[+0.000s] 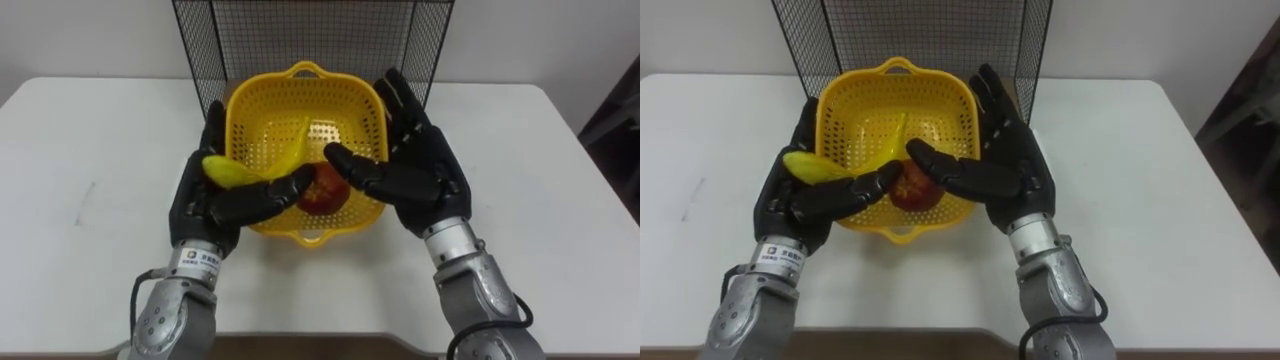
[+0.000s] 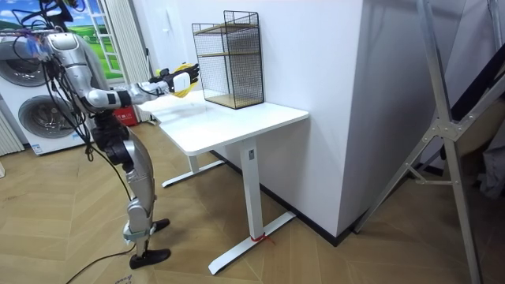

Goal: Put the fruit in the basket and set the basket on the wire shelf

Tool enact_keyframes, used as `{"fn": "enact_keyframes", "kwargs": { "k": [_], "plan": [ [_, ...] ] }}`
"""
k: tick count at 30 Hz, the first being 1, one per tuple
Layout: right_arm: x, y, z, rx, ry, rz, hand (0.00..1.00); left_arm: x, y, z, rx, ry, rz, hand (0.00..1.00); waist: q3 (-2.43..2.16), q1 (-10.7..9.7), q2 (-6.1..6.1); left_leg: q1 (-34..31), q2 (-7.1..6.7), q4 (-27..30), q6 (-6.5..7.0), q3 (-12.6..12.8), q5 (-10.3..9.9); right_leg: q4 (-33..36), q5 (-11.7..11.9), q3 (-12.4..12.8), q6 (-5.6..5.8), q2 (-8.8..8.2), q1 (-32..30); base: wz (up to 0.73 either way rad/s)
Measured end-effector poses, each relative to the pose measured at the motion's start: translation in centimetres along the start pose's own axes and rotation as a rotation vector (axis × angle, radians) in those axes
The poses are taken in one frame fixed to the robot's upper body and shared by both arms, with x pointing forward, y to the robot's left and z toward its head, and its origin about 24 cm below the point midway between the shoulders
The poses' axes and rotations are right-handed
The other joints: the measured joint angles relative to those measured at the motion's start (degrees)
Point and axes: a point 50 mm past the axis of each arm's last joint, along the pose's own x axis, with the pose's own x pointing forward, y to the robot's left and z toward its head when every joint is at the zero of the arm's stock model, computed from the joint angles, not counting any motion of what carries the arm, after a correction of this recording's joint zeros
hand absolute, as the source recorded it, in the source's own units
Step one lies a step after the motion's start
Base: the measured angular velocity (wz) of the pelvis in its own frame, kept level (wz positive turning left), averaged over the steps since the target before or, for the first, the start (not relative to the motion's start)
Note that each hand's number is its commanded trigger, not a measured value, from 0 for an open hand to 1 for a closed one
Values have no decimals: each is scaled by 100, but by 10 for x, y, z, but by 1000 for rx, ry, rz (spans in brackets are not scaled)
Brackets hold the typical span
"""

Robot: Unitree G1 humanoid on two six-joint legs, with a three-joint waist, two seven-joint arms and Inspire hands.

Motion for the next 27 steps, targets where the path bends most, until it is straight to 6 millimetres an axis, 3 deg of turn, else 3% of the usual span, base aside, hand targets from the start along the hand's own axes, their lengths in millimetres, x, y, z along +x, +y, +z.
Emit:
{"fn": "enact_keyframes", "kwargs": {
  "k": [5,11,14,16,20,25,26,27],
  "plan": [
    [-2,-1,-2,4,8,-7,0,0,1,0,1,-2,2,0,-15,33,-3,-363,317,980,-148,4,-453,662,-426,26,-168,188,-278,-8],
    [-5,-3,-6,44,16,-20,0,0,1,1,-16,-2,8,0,-60,-8,29,-507,457,1577,-238,17,-523,1282,-844,48,-333,166,-428,3],
    [-6,-6,-11,44,39,-26,0,0,3,1,-13,-5,15,0,-98,14,88,-442,467,1470,-335,62,-441,1366,-884,150,-416,170,-480,-16],
    [-6,-6,-14,47,48,-27,0,0,5,1,-12,-3,22,0,-84,6,107,-437,474,1385,-401,62,-384,1371,-865,186,-472,177,-521,-18],
    [-7,-6,-14,65,53,-28,0,0,6,0,-7,4,19,0,-48,-33,25,-478,471,1276,-443,59,-317,1376,-860,243,-548,174,-554,-12],
    [-7,-7,-14,84,51,-34,0,0,5,0,-3,6,13,0,-31,-26,-131,-585,372,1234,-430,60,-328,1355,-891,306,-495,103,-620,4],
    [-6,-7,-13,83,49,-35,0,0,4,-1,-6,9,9,0,-68,-21,-172,-633,331,1230,-411,65,-339,1399,-917,305,-448,34,-671,16],
    [-5,-7,-13,83,47,-34,0,0,4,-1,-7,8,9,0,-73,-26,-181,-655,288,1245,-386,79,-355,1454,-929,308,-424,-12,-682,27]
  ]
}}
